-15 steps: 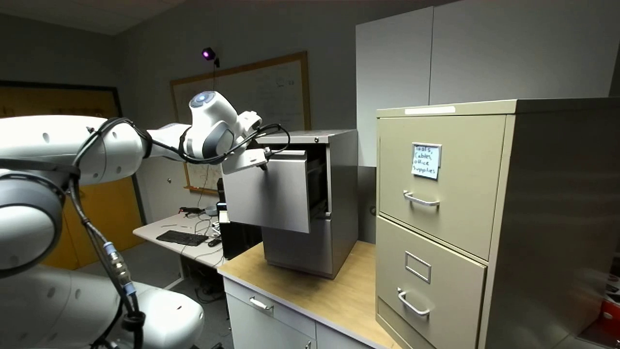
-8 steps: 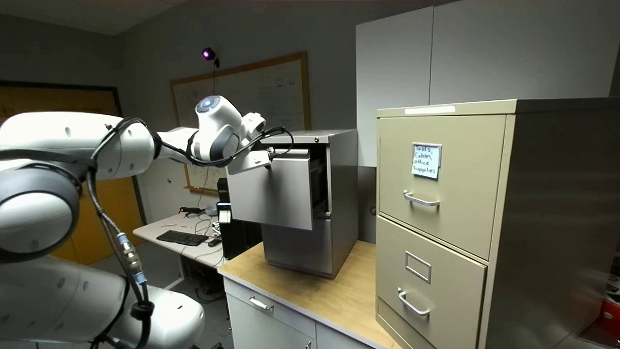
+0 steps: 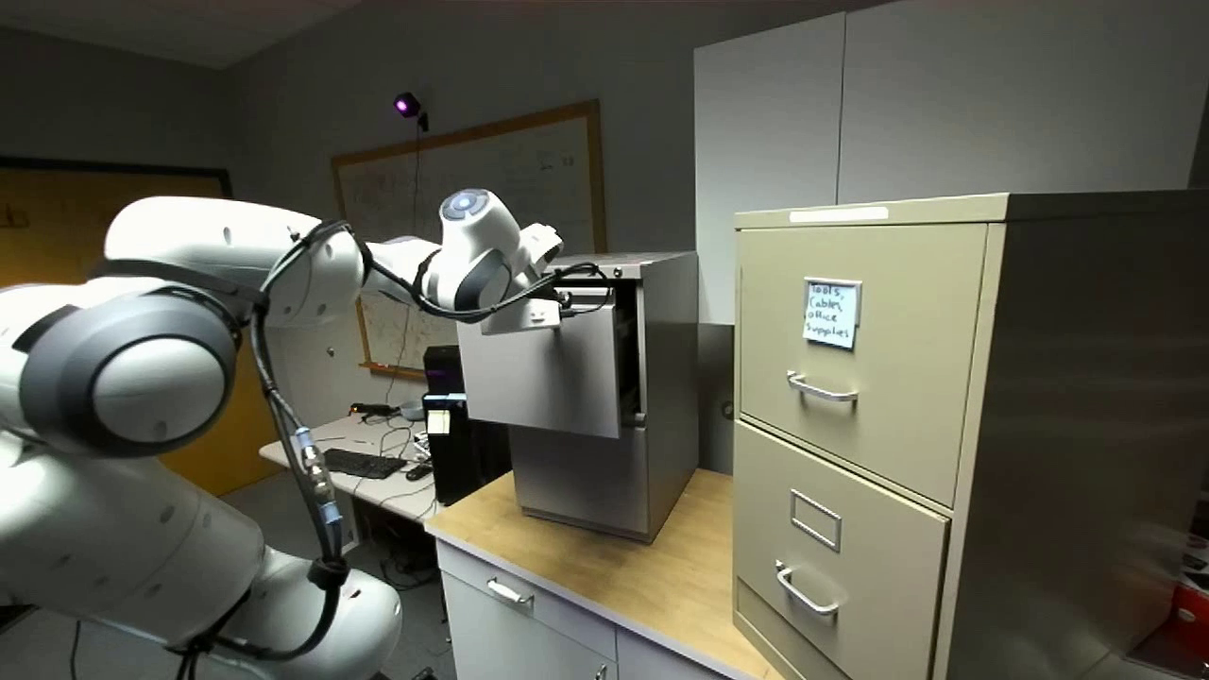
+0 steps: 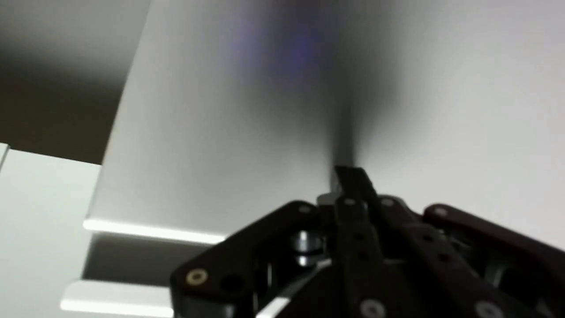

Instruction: Close the upper drawer of the left cabinet

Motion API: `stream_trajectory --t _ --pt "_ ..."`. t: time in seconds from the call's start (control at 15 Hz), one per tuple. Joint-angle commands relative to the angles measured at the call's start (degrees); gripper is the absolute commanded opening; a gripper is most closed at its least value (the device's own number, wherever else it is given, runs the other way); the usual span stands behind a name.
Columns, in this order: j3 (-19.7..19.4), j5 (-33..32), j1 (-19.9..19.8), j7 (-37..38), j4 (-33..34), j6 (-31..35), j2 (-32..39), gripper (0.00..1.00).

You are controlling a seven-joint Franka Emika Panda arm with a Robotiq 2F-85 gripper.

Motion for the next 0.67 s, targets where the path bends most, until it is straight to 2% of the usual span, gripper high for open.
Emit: stream_trajectory --t 0.0,0.4,0.6 --pt "-5.82 6.33 1.87 -2.67 4.13 0.06 5.16 0.00" --pt "-14.60 22.84 4.77 -7.88 8.09 -2.01 10.69 0.00" --pt "-16.19 31.47 4.33 -9.61 11.70 -5.23 13.67 0.00"
